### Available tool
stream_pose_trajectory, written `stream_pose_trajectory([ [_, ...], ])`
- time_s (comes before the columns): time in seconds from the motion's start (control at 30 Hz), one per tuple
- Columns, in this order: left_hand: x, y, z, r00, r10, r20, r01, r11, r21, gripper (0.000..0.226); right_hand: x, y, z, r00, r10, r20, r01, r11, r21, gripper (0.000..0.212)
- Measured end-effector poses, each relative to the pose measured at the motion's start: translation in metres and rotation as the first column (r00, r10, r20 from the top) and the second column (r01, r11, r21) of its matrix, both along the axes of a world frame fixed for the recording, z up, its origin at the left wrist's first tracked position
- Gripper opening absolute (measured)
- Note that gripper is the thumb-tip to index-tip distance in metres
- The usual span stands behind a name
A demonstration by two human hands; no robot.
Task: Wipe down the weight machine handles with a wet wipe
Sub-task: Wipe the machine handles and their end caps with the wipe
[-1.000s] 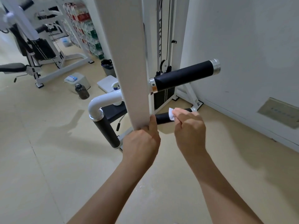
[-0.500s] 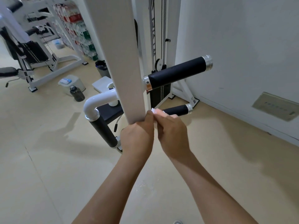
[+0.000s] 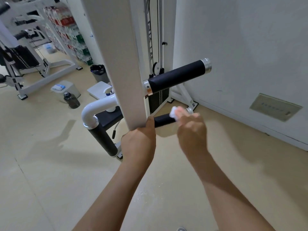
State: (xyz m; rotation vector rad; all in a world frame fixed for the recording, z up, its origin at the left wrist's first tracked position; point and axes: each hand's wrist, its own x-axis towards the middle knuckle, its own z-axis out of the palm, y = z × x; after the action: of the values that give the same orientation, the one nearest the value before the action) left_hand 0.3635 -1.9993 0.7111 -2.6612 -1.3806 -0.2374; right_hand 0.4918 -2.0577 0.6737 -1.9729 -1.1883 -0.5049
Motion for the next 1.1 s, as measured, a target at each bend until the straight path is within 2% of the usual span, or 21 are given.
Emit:
stream_pose_trajectory([
  [0.13, -0.002, 0.0, -0.001, 1.0, -0.022, -0.016, 0.022, 1.0, 0.013, 0.045, 0.012, 0.001, 0.005, 0.96, -0.159, -0.229, 0.184, 0.979, 0.091, 0.018],
  [0.2, -0.001, 0.0, 0.0, 1.0, -0.022, -0.008, 0.022, 1.0, 0.009, 0.044, 0.004, 0.002, 0.01, 0.883, -0.22, -0.415, 0.3, 0.944, 0.139, 0.021],
  [0.27, -0.002, -0.001, 0.001, 1.0, -0.025, -0.011, 0.025, 1.0, 0.011, 0.046, -0.002, 0.003, 0.01, 0.663, -0.21, -0.718, 0.432, 0.891, 0.138, 0.023],
  [0.37, -0.003, -0.001, 0.001, 0.999, -0.046, -0.024, 0.047, 0.998, 0.031, 0.052, -0.003, 0.007, 0.011, 0.345, -0.032, -0.938, 0.517, 0.841, 0.161, 0.02],
  [0.47, -0.002, 0.0, 0.001, 0.998, -0.066, -0.008, 0.066, 0.998, 0.016, 0.053, -0.011, 0.015, 0.018, 0.069, 0.183, -0.981, 0.559, 0.807, 0.19, 0.018],
  [0.53, -0.002, 0.001, 0.001, 0.998, -0.068, 0.007, 0.068, 0.998, 0.0, 0.051, -0.03, 0.02, 0.024, -0.089, 0.302, -0.949, 0.543, 0.813, 0.208, 0.017],
  [0.6, -0.002, 0.004, 0.002, 0.997, -0.076, 0.024, 0.077, 0.997, -0.016, 0.046, -0.047, 0.024, 0.025, -0.208, 0.374, -0.904, 0.515, 0.827, 0.224, 0.017],
  [0.67, -0.004, 0.005, 0.001, 0.996, -0.091, 0.027, 0.091, 0.996, 0.0, 0.047, -0.042, 0.02, 0.027, -0.251, 0.447, -0.859, 0.556, 0.793, 0.25, 0.016],
  [0.73, -0.007, 0.003, 0.001, 0.994, -0.111, 0.004, 0.111, 0.994, 0.02, 0.052, -0.021, 0.015, 0.028, -0.21, 0.457, -0.865, 0.649, 0.726, 0.226, 0.018],
  [0.83, -0.009, 0.004, 0.001, 0.987, -0.162, -0.007, 0.162, 0.987, 0.014, 0.054, -0.017, 0.017, 0.025, -0.108, 0.248, -0.963, 0.582, 0.801, 0.141, 0.013],
  [0.93, -0.011, 0.008, 0.006, 0.981, -0.194, -0.008, 0.194, 0.98, 0.033, 0.051, -0.05, 0.033, 0.018, -0.064, 0.162, -0.985, 0.398, 0.909, 0.124, 0.016],
  [1.0, -0.015, 0.011, 0.011, 0.973, -0.229, -0.032, 0.23, 0.971, 0.064, 0.043, -0.068, 0.041, 0.016, -0.102, 0.159, -0.982, 0.31, 0.943, 0.121, 0.017],
  [1.1, -0.02, 0.015, 0.017, 0.961, -0.271, -0.058, 0.276, 0.957, 0.093, 0.031, -0.076, 0.041, 0.023, -0.234, 0.248, -0.94, 0.283, 0.942, 0.178, 0.012],
])
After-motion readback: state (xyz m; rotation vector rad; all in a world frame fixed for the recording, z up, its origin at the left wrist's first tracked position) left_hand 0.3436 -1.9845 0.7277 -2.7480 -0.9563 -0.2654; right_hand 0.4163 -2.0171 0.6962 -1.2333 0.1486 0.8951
